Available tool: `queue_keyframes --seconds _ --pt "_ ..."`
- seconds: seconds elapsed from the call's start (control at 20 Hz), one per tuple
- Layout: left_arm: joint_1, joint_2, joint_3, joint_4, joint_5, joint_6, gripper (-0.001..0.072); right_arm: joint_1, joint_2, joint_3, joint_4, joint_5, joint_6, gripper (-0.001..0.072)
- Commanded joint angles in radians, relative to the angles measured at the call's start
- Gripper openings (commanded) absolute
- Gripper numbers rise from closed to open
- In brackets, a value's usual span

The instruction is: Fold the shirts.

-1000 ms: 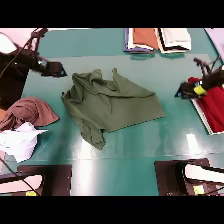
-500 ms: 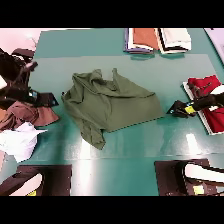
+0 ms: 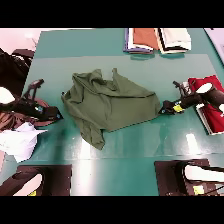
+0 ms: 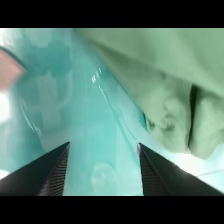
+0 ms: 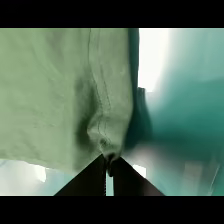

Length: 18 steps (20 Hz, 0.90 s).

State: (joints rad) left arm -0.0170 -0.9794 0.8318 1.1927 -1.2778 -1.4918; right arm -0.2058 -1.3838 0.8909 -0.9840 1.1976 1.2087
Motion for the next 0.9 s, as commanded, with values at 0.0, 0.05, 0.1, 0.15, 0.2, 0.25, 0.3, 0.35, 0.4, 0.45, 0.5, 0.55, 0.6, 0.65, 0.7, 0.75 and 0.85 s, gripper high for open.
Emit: queue_keyframes --seconds 0.0,0.05,0.1,0.15,0.2,0.25,0.3,0.35,0.4,0.45,0.5,0.55,0.6,0.65,0.7,0.75,0.85 --pt "-0.065 0.002 -0.111 -0.072 0.071 -0.023 0.0528 0.011 0.012 0.074 0.015 0.060 -0.005 0.0019" --pt "-0.097 0.002 -0.156 -0.118 0.109 -0.023 0.0528 0.011 0.024 0.090 0.014 0.060 -0.002 0.0019" --pt "-0.125 0.002 -0.200 -0.157 0.147 -0.025 0.0527 0.011 0.039 0.100 0.014 0.058 -0.001 0.0019" --pt "-0.151 0.002 -0.246 -0.189 0.185 -0.028 0.0527 0.011 0.055 0.103 0.015 0.053 -0.001 0.0019" --pt "-0.171 0.002 -0.285 -0.211 0.219 -0.032 0.0527 0.011 0.070 0.103 0.013 0.049 -0.001 0.0019" --pt "-0.193 0.002 -0.321 -0.230 0.262 -0.048 0.0527 0.011 0.079 0.103 0.014 0.049 -0.001 0.0019" --pt "-0.212 -0.001 -0.345 -0.250 0.300 -0.049 0.0526 0.011 0.084 0.103 0.014 0.051 -0.001 0.0018" --pt "-0.234 -0.001 -0.360 -0.280 0.341 -0.048 0.0526 0.011 0.086 0.103 0.015 0.051 -0.001 0.0019" --pt "-0.260 -0.002 -0.363 -0.304 0.378 -0.048 0.0526 0.011 0.086 0.103 0.016 0.054 0.001 0.0018" --pt "-0.287 -0.003 -0.363 -0.323 0.414 -0.048 0.0526 0.011 0.086 0.103 0.015 0.057 0.004 0.0018" --pt "-0.319 -0.006 -0.363 -0.332 0.448 -0.049 0.0526 0.011 0.086 0.103 0.016 0.061 0.006 0.0019" --pt "-0.344 -0.011 -0.363 -0.333 0.468 -0.051 0.0526 0.011 0.086 0.103 0.015 0.063 0.006 0.0018" --pt "-0.364 -0.017 -0.363 -0.333 0.477 -0.060 0.0526 0.011 0.086 0.103 0.016 0.064 0.006 0.0018" --pt "-0.370 -0.022 -0.363 -0.333 0.476 -0.066 0.0518 0.011 0.086 0.103 0.016 0.069 0.006 0.0019" --pt "-0.370 -0.023 -0.363 -0.333 0.472 -0.072 0.0331 0.011 0.086 0.103 0.016 0.071 0.006 0.0019" --pt "-0.370 -0.023 -0.357 -0.328 0.472 -0.072 0.0148 0.011 0.089 0.103 0.016 0.071 0.006 0.0019" --pt "-0.367 -0.019 -0.316 -0.290 0.447 -0.073 0.0023 0.011 0.120 0.103 0.015 0.057 0.006 0.0018"
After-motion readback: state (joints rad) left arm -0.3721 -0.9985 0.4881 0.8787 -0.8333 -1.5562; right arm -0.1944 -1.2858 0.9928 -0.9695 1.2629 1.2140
